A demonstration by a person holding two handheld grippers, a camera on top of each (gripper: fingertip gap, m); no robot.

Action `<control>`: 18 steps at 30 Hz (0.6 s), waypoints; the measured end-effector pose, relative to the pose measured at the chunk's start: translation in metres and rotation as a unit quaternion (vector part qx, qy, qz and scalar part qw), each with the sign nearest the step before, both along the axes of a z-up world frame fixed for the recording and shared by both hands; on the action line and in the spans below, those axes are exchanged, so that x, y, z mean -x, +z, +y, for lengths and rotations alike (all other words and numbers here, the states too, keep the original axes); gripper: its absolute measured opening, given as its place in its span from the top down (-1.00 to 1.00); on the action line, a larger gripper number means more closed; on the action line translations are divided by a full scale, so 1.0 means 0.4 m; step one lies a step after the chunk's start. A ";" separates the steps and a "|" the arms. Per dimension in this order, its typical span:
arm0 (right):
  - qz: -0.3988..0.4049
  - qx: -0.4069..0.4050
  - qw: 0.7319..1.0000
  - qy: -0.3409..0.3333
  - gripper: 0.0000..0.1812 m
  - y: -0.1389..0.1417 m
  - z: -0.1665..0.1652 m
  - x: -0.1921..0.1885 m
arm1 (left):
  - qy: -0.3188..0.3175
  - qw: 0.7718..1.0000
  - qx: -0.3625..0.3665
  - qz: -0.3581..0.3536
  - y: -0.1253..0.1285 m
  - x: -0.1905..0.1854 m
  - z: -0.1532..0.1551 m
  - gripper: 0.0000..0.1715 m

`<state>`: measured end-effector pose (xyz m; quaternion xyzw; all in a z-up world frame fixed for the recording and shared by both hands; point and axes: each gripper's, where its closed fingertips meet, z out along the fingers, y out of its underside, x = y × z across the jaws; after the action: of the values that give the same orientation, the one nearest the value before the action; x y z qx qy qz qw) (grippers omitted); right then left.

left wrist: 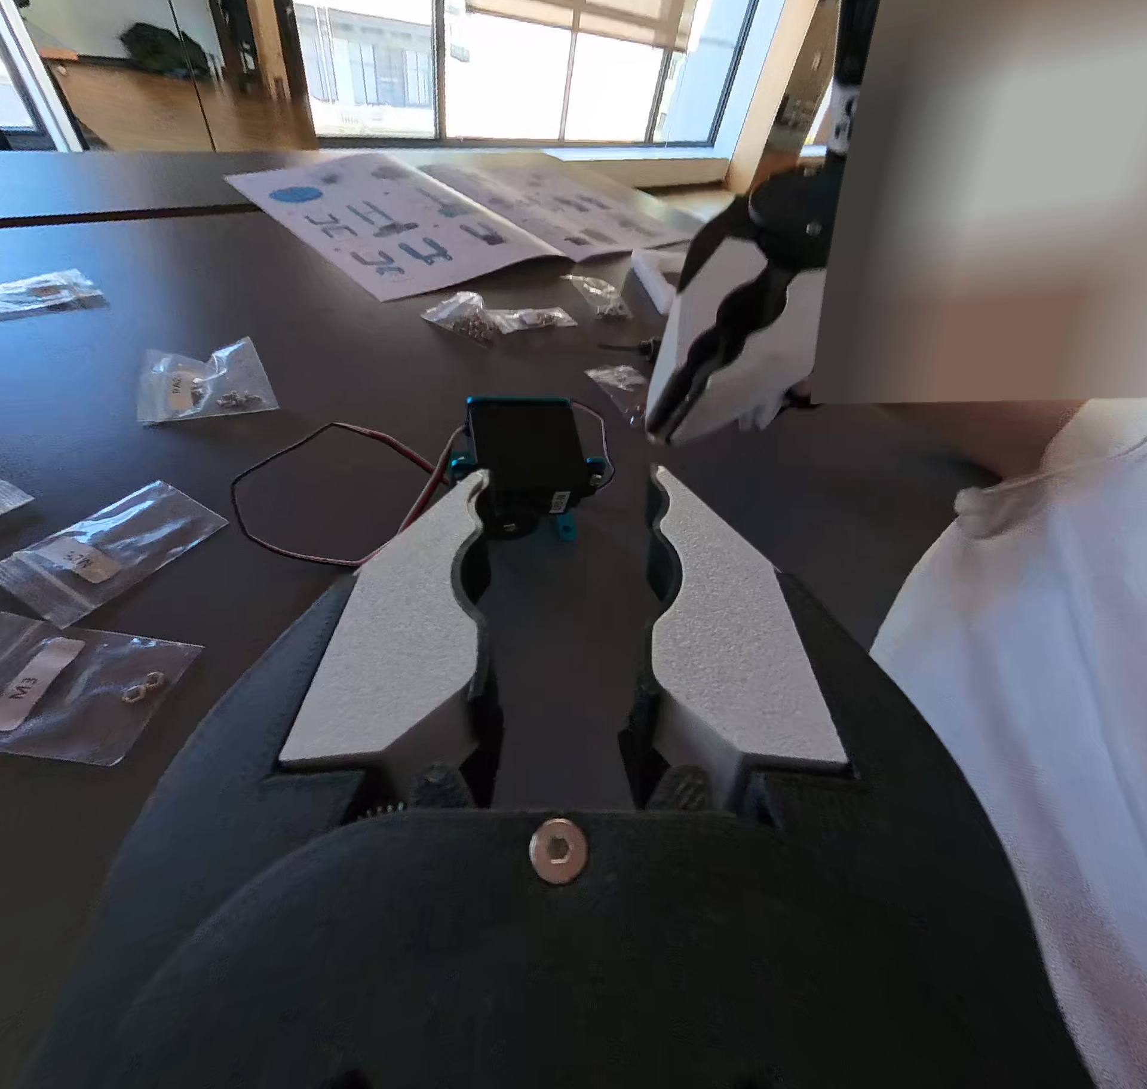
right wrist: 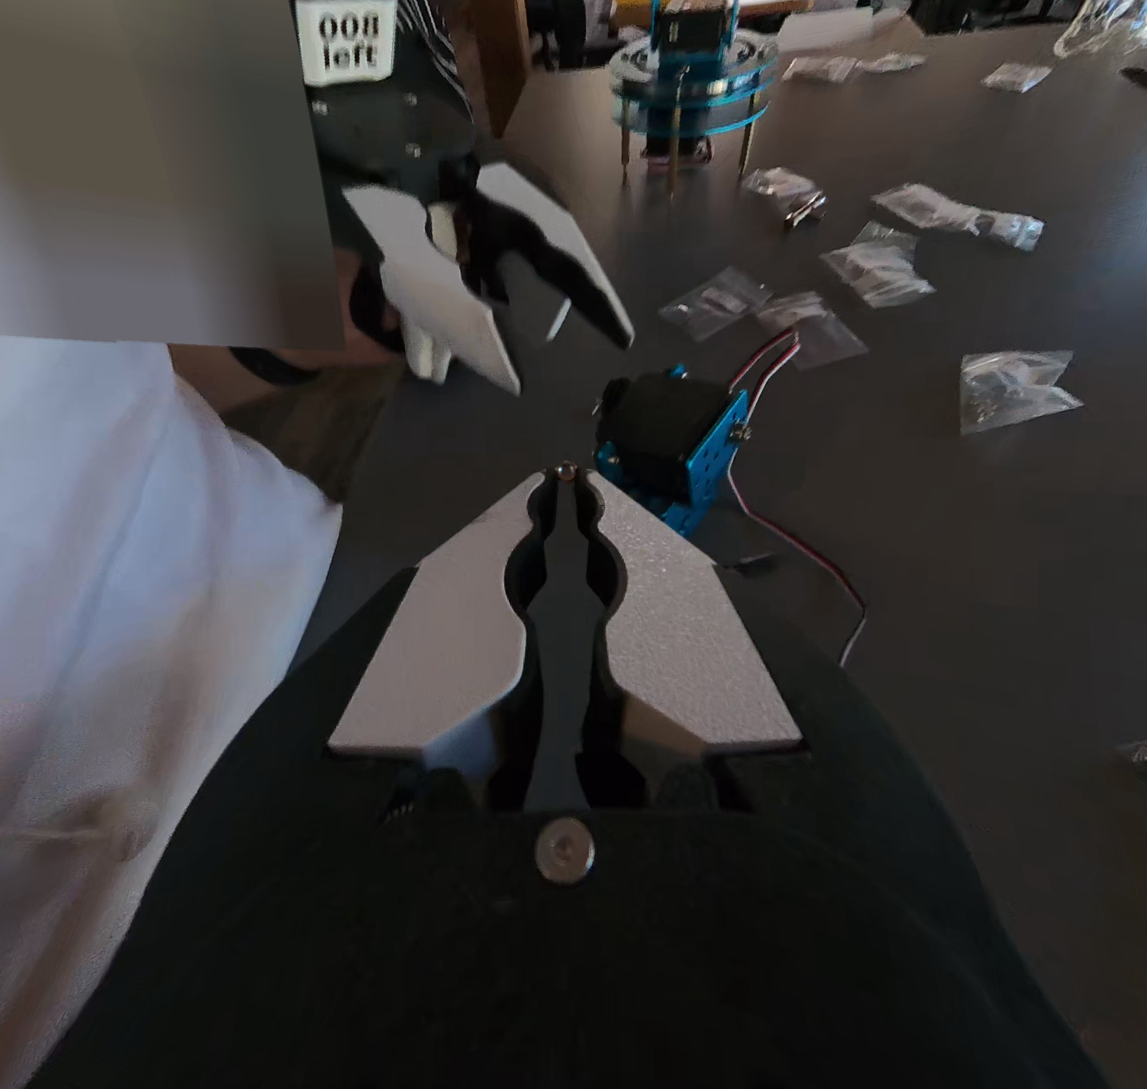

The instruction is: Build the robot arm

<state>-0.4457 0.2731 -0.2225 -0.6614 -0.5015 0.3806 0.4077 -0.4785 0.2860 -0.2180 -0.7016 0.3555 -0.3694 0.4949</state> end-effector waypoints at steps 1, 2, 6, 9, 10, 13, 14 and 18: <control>0.010 0.002 1.000 -0.004 0.94 0.006 0.007 0.001 | 0.001 1.000 0.000 0.014 -0.010 -0.007 0.002 0.43; 0.015 0.009 1.000 -0.009 0.95 0.006 0.015 0.000 | 0.004 1.000 -0.001 0.029 -0.020 -0.012 0.005 0.43; 0.051 0.103 0.993 -0.024 0.96 -0.002 0.033 0.002 | 0.029 0.995 -0.037 0.085 -0.033 -0.013 0.030 0.38; 0.090 0.187 0.977 -0.038 0.97 0.001 0.050 0.003 | 0.035 0.991 -0.060 0.110 -0.029 -0.008 0.041 0.33; 0.099 0.212 0.971 -0.040 1.00 0.000 0.052 0.003 | 0.036 0.991 -0.067 0.113 -0.026 -0.008 0.042 0.34; 0.113 0.269 0.955 -0.042 1.00 -0.004 0.052 0.004 | 0.032 0.991 -0.062 0.114 -0.031 -0.015 0.044 0.26; 0.118 0.274 0.953 -0.047 1.00 -0.004 0.054 0.004 | 0.030 0.992 -0.057 0.112 -0.034 -0.018 0.044 0.25; 0.064 0.246 0.965 -0.068 1.00 -0.047 0.059 -0.012 | 0.038 0.990 -0.051 0.123 -0.053 -0.013 0.049 0.26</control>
<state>-0.4409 0.2968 -0.2415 -0.7481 -0.3193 0.5050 0.2888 -0.4734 0.3056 -0.2391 -0.7284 0.4047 -0.2425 0.4969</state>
